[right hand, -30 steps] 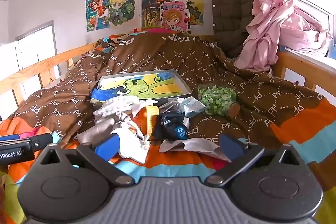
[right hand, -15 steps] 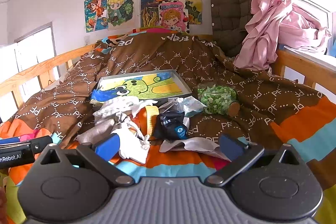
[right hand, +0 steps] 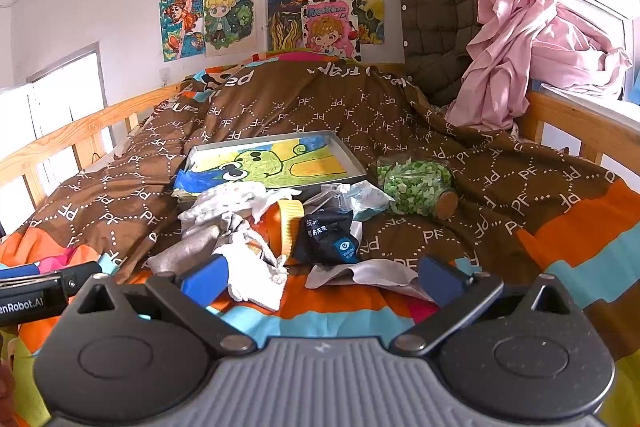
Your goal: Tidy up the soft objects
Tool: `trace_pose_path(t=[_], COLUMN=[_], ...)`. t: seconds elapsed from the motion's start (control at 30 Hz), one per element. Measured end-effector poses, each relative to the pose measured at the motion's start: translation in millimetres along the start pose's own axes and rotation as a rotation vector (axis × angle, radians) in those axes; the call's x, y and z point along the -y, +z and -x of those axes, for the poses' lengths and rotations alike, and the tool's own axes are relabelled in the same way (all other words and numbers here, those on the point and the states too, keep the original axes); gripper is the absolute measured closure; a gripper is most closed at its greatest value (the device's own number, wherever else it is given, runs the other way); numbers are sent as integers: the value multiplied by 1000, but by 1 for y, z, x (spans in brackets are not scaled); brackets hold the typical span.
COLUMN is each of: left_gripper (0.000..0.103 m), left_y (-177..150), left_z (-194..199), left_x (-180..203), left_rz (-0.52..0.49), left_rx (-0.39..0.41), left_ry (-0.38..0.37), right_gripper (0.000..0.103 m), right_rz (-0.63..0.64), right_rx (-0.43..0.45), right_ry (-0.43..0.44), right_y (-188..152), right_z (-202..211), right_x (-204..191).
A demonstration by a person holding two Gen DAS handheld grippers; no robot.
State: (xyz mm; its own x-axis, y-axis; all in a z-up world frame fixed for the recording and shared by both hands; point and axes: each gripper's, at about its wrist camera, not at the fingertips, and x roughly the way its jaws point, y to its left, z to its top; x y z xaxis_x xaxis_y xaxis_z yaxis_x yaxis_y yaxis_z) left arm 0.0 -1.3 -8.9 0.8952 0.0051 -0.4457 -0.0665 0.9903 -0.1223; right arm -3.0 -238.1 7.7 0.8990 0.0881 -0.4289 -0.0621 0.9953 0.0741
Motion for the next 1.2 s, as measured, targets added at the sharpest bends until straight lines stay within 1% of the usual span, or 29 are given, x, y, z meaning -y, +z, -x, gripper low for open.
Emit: trace_pose_path(t=[1.2], left_gripper=[1], left_y=[-1], left_z=[-1], left_x=[-3], left_rz=[1], left_rx=[-3], left_ry=[3], right_gripper=[0], right_rz=[-12], right_rx=[-17], right_ry=[7], right_y=[-2], right_z=[-1], right_x=[0])
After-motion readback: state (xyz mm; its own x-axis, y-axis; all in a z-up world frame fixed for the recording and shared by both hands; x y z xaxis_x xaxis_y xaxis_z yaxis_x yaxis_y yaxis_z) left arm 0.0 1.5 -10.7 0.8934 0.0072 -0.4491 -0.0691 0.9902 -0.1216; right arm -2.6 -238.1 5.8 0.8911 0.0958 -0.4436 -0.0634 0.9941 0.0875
